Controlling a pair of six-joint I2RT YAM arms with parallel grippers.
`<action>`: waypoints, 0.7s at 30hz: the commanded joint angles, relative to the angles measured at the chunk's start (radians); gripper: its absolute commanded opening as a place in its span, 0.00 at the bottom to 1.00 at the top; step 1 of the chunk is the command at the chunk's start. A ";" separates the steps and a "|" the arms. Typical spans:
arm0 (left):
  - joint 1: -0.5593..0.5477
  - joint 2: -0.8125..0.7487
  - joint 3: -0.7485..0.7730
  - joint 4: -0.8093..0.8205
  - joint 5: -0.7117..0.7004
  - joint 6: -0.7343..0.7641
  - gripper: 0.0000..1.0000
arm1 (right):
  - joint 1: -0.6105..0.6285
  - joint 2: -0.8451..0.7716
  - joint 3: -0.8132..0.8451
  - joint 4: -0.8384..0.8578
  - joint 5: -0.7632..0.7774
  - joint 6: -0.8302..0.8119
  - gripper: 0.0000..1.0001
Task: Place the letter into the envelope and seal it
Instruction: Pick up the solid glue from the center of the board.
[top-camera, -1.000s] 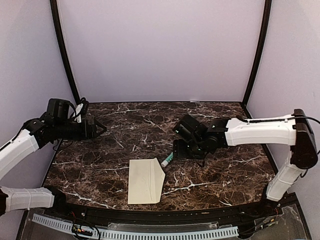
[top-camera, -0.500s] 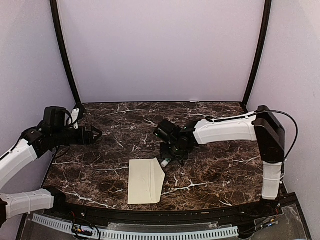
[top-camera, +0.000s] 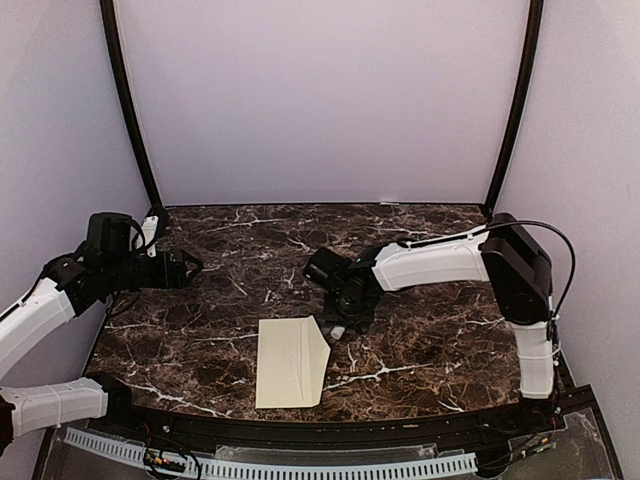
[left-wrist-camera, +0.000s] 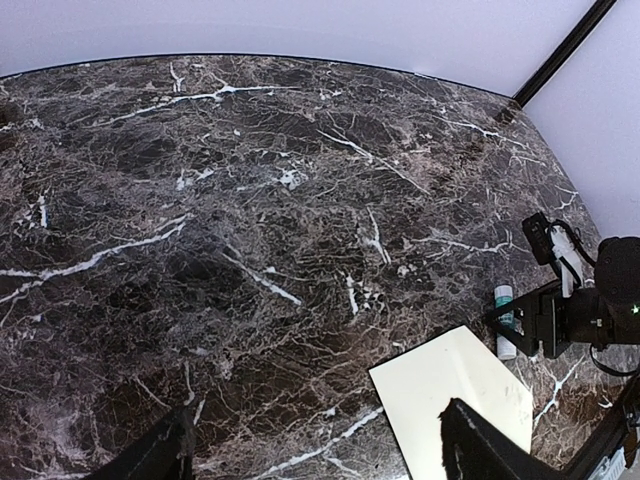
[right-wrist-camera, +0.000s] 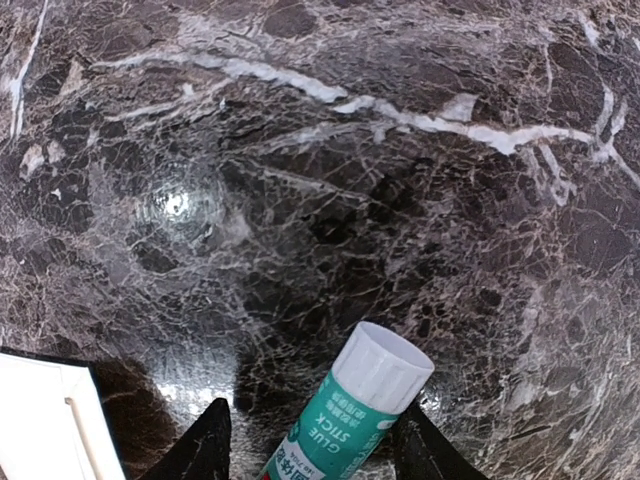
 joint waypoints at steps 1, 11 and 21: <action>0.007 -0.006 -0.011 0.010 -0.001 0.014 0.84 | -0.021 -0.004 -0.029 0.022 -0.010 0.016 0.48; 0.007 -0.019 -0.017 0.009 0.015 -0.001 0.83 | -0.040 -0.058 -0.120 0.116 -0.065 0.021 0.13; -0.006 -0.173 -0.109 0.191 0.379 -0.333 0.74 | -0.041 -0.357 -0.310 0.369 -0.185 -0.188 0.00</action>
